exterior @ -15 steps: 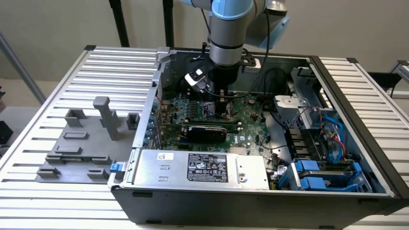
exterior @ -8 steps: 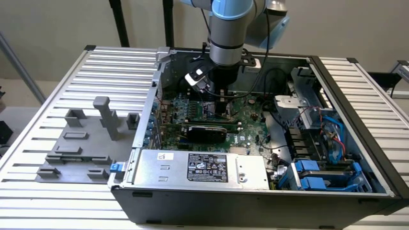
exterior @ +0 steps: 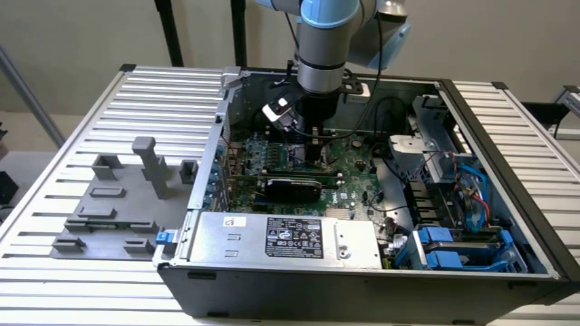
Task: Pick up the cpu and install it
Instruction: 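Place the cpu into insertion slot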
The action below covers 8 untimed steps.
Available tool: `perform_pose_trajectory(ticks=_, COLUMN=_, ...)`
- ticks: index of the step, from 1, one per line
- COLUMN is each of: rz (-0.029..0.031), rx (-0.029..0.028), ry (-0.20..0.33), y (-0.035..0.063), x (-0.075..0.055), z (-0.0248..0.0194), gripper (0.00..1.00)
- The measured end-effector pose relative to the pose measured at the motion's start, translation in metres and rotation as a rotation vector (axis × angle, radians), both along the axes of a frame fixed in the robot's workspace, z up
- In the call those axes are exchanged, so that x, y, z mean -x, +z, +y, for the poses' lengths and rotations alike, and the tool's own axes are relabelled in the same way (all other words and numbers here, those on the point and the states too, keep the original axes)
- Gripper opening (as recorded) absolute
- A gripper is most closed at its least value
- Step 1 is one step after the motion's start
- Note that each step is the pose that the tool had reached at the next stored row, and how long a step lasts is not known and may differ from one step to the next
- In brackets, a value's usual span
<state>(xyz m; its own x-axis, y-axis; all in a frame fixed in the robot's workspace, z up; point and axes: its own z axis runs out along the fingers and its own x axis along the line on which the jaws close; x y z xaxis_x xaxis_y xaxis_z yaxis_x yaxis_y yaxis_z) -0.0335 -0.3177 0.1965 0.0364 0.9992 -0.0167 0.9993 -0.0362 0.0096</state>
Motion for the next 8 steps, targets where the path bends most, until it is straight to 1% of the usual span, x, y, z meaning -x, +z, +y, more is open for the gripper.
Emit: perform_pose_trajectory(ticks=8, rz=0.0000, rx=0.0029, ry=0.000, y=-0.0001, x=0.0001, z=0.0000, gripper=0.55)
